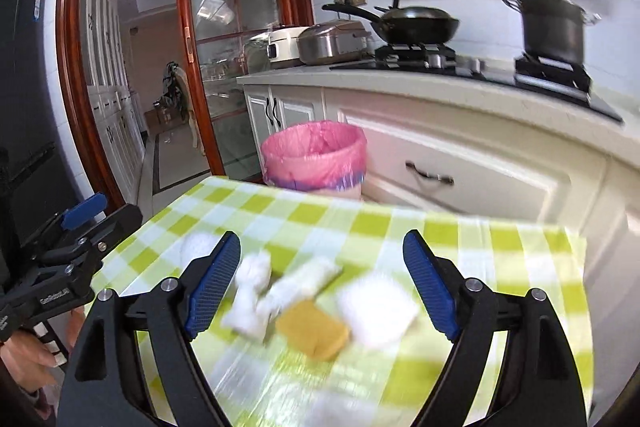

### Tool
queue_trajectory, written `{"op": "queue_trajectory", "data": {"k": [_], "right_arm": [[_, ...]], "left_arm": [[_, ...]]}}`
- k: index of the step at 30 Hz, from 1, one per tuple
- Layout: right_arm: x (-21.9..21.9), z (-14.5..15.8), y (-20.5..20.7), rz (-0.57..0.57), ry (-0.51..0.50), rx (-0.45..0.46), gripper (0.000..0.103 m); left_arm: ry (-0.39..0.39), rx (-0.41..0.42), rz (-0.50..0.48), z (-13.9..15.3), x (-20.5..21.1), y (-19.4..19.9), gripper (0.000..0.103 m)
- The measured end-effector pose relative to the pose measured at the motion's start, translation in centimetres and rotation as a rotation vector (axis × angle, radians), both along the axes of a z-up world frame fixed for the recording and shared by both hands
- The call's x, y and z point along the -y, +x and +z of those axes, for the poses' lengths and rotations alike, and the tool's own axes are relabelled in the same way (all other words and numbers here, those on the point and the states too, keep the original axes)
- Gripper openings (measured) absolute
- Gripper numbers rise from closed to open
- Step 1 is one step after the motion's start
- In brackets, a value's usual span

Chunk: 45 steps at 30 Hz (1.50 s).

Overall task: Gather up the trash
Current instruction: 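Move both tools back over the table toward the remaining trash, then grasp the white foam block with the right tool while the left tool grasps the second yellow sponge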

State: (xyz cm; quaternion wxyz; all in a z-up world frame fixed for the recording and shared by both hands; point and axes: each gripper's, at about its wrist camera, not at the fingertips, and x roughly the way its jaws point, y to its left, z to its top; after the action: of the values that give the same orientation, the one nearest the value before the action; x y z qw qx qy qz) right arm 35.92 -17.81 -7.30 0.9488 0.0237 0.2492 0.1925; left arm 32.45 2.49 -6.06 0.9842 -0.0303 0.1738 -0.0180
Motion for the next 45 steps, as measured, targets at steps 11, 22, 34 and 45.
{"op": "queue_trajectory", "data": {"k": [11, 22, 34, 45], "right_arm": [[2.0, -5.9, -0.4, -0.103, -0.005, -0.133, 0.079], [1.6, -8.9, 4.8, -0.141, -0.035, -0.184, 0.079], [0.8, -10.0, 9.0, -0.113, -0.041, -0.237, 0.079], [1.3, -10.1, 9.7, -0.067, -0.045, -0.248, 0.071]], "left_arm": [[-0.011, -0.05, 0.041, -3.0, 1.2, -2.1, 0.098], [0.015, -0.084, 0.03, -4.5, 2.4, -1.3, 0.098], [0.02, -0.121, 0.04, -5.7, 2.9, 1.5, 0.098], [0.016, -0.16, 0.046, -6.8, 4.5, 3.3, 0.098]]}}
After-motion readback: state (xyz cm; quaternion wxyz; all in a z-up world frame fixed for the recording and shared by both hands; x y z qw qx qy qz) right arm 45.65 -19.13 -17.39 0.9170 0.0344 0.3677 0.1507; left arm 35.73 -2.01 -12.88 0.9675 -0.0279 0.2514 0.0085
